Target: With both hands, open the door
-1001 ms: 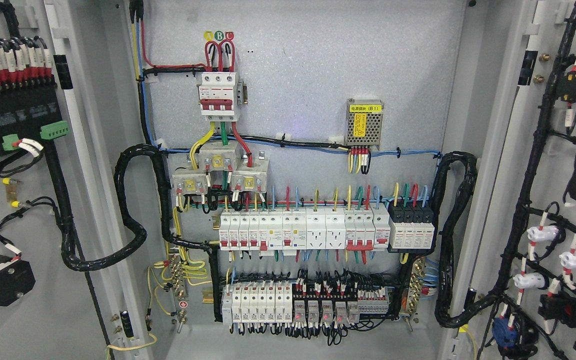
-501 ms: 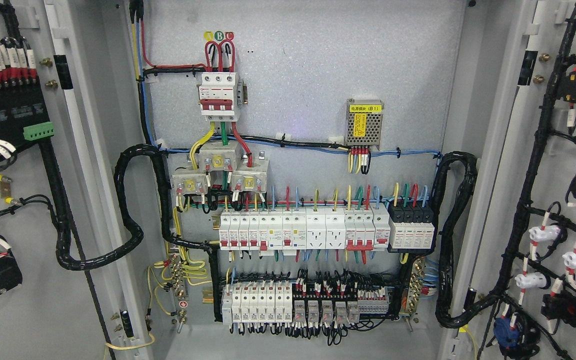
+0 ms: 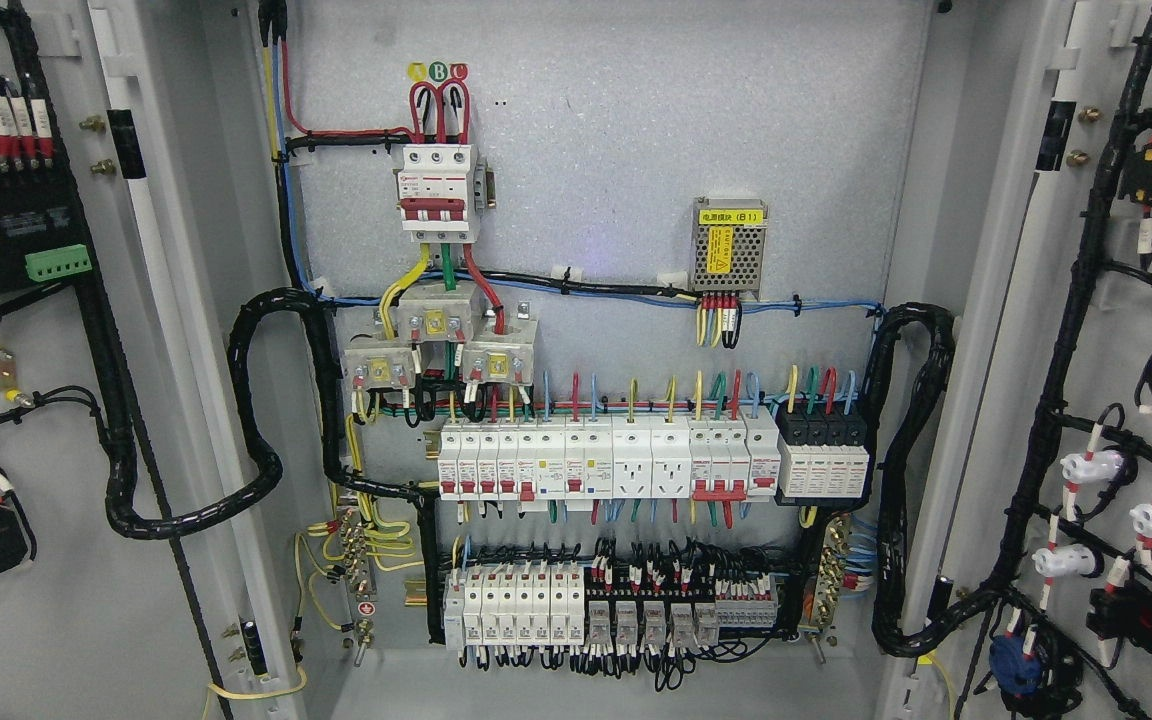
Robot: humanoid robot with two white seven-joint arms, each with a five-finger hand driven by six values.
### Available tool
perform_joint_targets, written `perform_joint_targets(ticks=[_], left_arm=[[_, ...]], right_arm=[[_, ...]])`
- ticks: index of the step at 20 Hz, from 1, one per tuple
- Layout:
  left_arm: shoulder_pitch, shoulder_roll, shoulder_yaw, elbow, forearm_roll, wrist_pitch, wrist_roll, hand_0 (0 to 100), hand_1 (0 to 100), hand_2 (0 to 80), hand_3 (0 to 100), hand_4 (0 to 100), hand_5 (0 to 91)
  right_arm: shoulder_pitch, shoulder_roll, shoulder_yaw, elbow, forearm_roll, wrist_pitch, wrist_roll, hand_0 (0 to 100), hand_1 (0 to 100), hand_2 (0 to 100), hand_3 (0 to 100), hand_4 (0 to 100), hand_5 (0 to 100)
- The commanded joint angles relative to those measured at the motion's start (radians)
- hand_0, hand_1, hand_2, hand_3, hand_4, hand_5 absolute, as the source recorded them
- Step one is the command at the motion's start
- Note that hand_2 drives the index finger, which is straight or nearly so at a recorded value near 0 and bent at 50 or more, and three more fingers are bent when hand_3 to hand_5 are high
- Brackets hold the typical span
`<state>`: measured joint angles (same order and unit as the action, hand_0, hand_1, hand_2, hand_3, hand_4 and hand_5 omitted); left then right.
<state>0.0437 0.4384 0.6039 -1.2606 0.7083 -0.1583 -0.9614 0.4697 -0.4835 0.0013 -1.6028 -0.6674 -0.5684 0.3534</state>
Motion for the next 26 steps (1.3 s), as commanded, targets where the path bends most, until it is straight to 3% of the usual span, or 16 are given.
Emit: perform_joint_targets(ticks=[1, 16, 23, 26], left_arm=[[-0.038, 0.077, -0.03, 0.135, 0.002, 0.011, 0.001, 29, 0, 2.7, 3, 3, 0.0], [-0.028, 0.059, -0.059, 0.046, 0.0, 0.011, 0.003, 29, 0, 2.7, 3, 3, 0.0], [0.022, -0.024, -0.125, -0.164, -0.007, 0.013, 0.01, 29, 0, 2.7, 3, 3, 0.0], [0.062, -0.053, -0.171, -0.253, -0.01, 0.013, 0.045, 29, 0, 2.7, 3, 3, 0.0]], right_arm=[[-0.002, -0.009, -0.027, 0.024, -0.001, 0.001, 0.001, 22, 0, 0, 0, 0, 0], [-0.014, -0.006, -0.055, 0.023, -0.001, 0.001, 0.001, 22, 0, 0, 0, 0, 0], [-0.02, -0.001, -0.047, 0.021, 0.003, 0.001, 0.001, 22, 0, 0, 0, 0, 0], [-0.022, 0.0, -0.038, 0.02, 0.003, 0.001, 0.001, 22, 0, 0, 0, 0, 0]])
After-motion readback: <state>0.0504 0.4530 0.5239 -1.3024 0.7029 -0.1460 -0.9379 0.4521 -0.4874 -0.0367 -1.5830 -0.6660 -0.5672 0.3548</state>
